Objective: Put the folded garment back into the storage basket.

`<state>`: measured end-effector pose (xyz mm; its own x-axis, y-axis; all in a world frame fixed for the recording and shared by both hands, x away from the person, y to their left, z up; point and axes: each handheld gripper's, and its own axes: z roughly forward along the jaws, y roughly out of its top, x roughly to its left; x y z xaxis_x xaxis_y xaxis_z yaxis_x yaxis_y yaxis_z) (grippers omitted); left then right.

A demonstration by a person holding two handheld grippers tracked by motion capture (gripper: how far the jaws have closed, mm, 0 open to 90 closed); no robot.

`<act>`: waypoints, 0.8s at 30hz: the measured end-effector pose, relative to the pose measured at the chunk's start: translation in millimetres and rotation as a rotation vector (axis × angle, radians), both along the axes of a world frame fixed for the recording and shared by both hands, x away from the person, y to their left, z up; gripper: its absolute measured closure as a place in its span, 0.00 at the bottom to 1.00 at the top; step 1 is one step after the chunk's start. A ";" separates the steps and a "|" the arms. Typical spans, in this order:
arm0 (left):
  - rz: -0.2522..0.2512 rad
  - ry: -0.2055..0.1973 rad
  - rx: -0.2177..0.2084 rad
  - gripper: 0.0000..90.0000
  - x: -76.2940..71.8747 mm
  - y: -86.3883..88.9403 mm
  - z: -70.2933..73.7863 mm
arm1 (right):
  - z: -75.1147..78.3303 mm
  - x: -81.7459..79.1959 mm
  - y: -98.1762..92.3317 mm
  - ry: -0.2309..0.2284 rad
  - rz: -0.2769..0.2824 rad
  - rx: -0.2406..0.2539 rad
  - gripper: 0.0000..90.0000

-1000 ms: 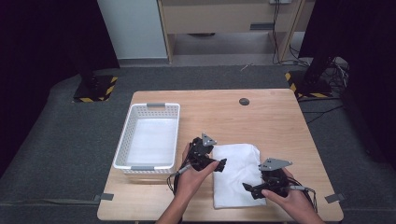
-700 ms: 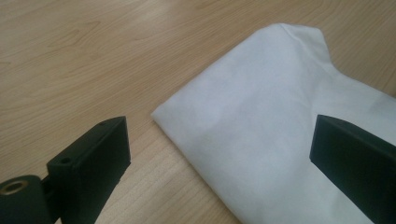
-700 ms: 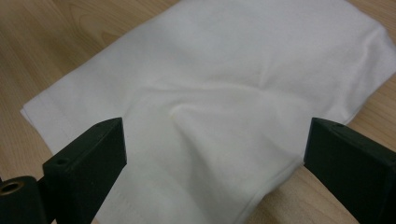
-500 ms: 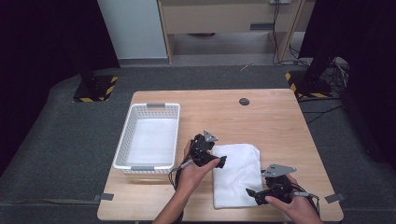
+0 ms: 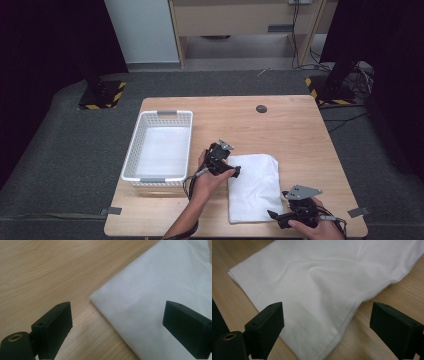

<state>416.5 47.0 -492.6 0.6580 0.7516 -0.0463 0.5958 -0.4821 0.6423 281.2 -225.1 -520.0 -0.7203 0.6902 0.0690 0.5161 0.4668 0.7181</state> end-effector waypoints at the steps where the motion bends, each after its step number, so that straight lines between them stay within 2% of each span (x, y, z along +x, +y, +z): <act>1: 0.000 0.000 0.002 0.11 1.3 0.2 -0.8 | -1.0 -1.1 -0.6 -0.003 0.004 -0.001 0.15; 4: 0.004 0.004 0.003 0.12 5.5 -0.3 -4.1 | -3.3 -4.0 -2.2 0.004 0.006 -0.001 0.18; 15: -0.021 0.013 0.049 0.13 22.2 -9.7 -21.6 | -5.8 -11.6 -5.7 0.016 0.020 0.001 0.21; 24: -0.043 0.040 0.070 0.13 26.8 -13.7 -27.5 | -3.8 -16.8 -10.0 0.009 0.028 0.002 0.22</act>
